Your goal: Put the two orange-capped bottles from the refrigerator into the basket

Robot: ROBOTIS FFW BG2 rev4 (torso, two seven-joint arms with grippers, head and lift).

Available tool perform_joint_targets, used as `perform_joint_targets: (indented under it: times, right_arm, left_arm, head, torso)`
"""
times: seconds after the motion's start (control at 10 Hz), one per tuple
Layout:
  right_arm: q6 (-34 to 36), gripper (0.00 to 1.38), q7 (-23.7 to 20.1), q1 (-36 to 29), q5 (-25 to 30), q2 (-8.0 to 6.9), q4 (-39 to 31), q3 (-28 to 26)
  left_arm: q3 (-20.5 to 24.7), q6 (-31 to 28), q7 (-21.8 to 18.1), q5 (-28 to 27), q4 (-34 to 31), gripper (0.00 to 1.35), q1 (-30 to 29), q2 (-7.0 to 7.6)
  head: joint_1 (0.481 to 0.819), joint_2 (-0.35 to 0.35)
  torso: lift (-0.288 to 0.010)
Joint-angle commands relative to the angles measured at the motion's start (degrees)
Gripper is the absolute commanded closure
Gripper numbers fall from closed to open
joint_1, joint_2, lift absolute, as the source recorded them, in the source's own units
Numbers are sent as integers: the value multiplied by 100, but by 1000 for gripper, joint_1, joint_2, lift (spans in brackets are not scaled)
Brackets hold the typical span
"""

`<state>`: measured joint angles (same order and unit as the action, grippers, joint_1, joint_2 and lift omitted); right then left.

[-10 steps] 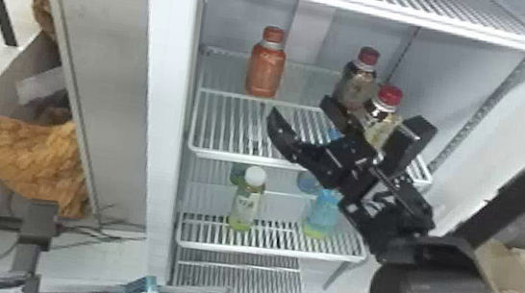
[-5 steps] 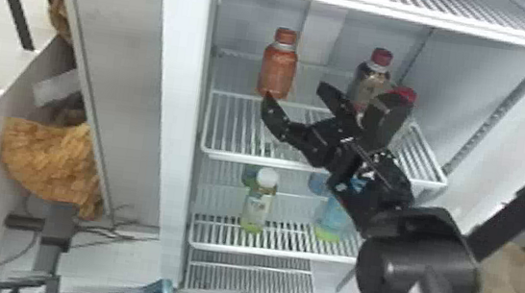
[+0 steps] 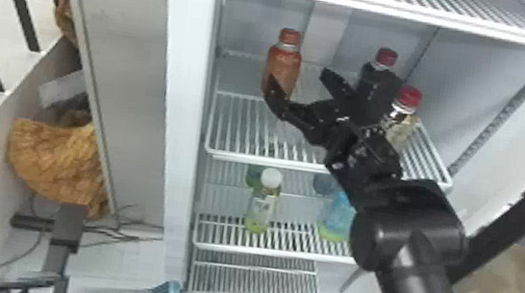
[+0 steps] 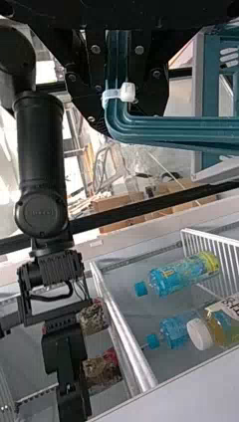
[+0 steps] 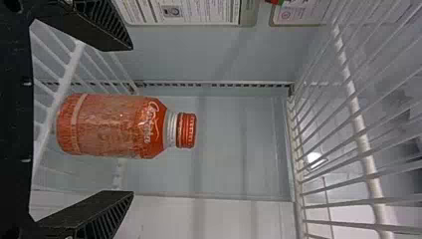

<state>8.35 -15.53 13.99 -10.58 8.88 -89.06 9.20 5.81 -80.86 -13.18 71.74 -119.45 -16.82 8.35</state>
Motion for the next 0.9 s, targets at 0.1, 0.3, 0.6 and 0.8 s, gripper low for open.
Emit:
perform_joint_targets:
  times: [0.1, 0.3, 0.6, 0.8]
  right_arm:
    - [-174, -1, 59, 486, -119, 0, 560, 188]
    - [-231, -1, 182, 753, -131, 0, 926, 291]
    - [-596, -1, 121, 1344, -336, 26, 1868, 645]
    - [-596, -1, 103, 1428, -371, 26, 1994, 771]
  left_arm:
    - [-21, 0, 0, 2, 27, 1207, 9, 0]
    - [-21, 0, 0, 25, 27, 1207, 9, 0]
    - [-33, 14, 0, 36, 41, 1207, 9, 0]
    - [-21, 28, -9, 59, 41, 1207, 9, 18]
  head:
    - [695, -146]
    - [695, -141]
    - [695, -135]
    - [695, -123]
  torso:
    - [-40]
    - [-40]
    - [-40]
    - [-40]
